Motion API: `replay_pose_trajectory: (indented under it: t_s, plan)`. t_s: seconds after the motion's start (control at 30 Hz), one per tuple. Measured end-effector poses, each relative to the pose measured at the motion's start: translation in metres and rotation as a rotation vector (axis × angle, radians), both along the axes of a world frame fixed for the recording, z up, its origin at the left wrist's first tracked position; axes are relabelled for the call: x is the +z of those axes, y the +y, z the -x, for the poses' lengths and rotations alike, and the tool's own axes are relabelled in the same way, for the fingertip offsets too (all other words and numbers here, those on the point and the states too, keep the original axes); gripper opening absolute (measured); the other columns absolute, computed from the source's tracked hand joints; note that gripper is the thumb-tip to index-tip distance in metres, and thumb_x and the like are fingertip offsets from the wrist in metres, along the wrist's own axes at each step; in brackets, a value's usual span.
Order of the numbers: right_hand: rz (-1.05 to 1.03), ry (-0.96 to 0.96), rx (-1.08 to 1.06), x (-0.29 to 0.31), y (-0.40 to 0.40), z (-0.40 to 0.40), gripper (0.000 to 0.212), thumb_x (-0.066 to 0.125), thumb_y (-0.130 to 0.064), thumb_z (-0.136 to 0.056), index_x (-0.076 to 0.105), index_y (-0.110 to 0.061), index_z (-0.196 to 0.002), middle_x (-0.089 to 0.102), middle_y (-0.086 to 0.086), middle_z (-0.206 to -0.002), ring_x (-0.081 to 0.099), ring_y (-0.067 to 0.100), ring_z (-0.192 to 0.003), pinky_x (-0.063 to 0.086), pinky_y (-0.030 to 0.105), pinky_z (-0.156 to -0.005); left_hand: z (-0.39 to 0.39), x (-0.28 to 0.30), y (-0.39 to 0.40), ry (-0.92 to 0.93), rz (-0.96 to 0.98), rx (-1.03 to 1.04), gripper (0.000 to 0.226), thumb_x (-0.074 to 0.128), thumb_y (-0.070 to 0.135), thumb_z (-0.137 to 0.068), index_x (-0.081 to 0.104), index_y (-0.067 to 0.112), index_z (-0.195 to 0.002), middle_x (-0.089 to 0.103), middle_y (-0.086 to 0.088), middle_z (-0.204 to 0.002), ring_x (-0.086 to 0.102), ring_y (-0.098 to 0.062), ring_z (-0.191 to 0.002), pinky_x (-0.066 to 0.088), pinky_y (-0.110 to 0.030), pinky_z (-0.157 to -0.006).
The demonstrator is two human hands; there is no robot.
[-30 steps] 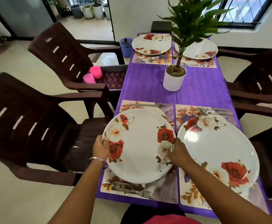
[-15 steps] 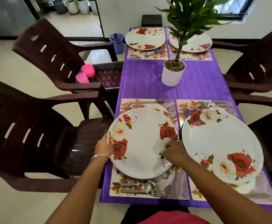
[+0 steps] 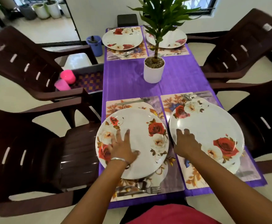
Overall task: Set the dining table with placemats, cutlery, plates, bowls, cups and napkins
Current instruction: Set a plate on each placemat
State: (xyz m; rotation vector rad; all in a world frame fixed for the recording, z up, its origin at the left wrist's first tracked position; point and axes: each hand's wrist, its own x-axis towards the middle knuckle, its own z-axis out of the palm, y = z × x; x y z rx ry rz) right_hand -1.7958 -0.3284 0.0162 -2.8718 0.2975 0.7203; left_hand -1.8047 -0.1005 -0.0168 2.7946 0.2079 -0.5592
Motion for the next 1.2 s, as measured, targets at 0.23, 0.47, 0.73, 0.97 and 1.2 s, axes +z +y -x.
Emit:
replay_pose_trajectory:
  t_s: [0.23,0.47,0.73,0.97,1.2]
  plan:
    - [0.083,0.133,0.019,-0.033,-0.026,0.018,0.063,0.031,-0.044,-0.101,0.003,-0.022,-0.153,-0.001,0.021,-0.159,0.016,0.049,-0.141,0.023,0.052,-0.113,-0.001,-0.010,-0.084,0.244,-0.057,-0.502,0.125,0.069,0.072,-0.062,-0.014,0.038,-0.149,-0.034,-0.004,-0.154,-0.032,-0.040,-0.138,-0.006,-0.075,-0.103]
    - [0.156,0.162,0.076,-0.046,-0.022,0.023,0.072,0.039,-0.017,-0.099,-0.010,-0.011,-0.152,-0.007,0.034,-0.154,0.012,0.059,-0.137,0.020,0.059,-0.114,-0.005,-0.010,-0.095,0.262,-0.057,-0.466,0.103,0.067,0.049,-0.075,-0.003,0.041,-0.150,-0.029,0.001,-0.156,-0.024,-0.039,-0.142,0.002,-0.076,-0.103]
    - [0.151,0.204,0.011,-0.048,-0.027,0.031,0.068,0.034,-0.018,-0.101,-0.011,-0.018,-0.152,-0.014,0.023,-0.157,-0.001,0.056,-0.140,0.035,0.064,-0.104,-0.008,-0.005,-0.101,0.285,-0.030,-0.436,0.103,0.065,0.050,-0.078,-0.007,0.040,-0.150,-0.028,0.001,-0.157,-0.024,-0.038,-0.142,0.004,-0.075,-0.104]
    - [0.182,0.200,0.034,-0.048,-0.027,0.033,0.070,0.037,-0.020,-0.101,-0.012,-0.019,-0.152,-0.014,0.023,-0.157,0.003,0.056,-0.140,0.035,0.061,-0.106,-0.009,-0.009,-0.101,0.292,-0.028,-0.440,0.105,0.066,0.051,-0.078,-0.009,0.040,-0.150,-0.029,0.001,-0.156,-0.025,-0.038,-0.142,0.005,-0.075,-0.104]
    - [0.206,0.179,0.055,-0.042,-0.027,0.035,0.071,0.039,-0.019,-0.101,-0.010,-0.018,-0.152,-0.012,0.023,-0.157,0.008,0.054,-0.141,0.039,0.056,-0.105,-0.009,-0.014,-0.101,0.272,-0.046,-0.443,0.105,0.066,0.052,-0.078,-0.011,0.042,-0.149,-0.029,0.002,-0.156,-0.024,-0.038,-0.142,0.006,-0.075,-0.104]
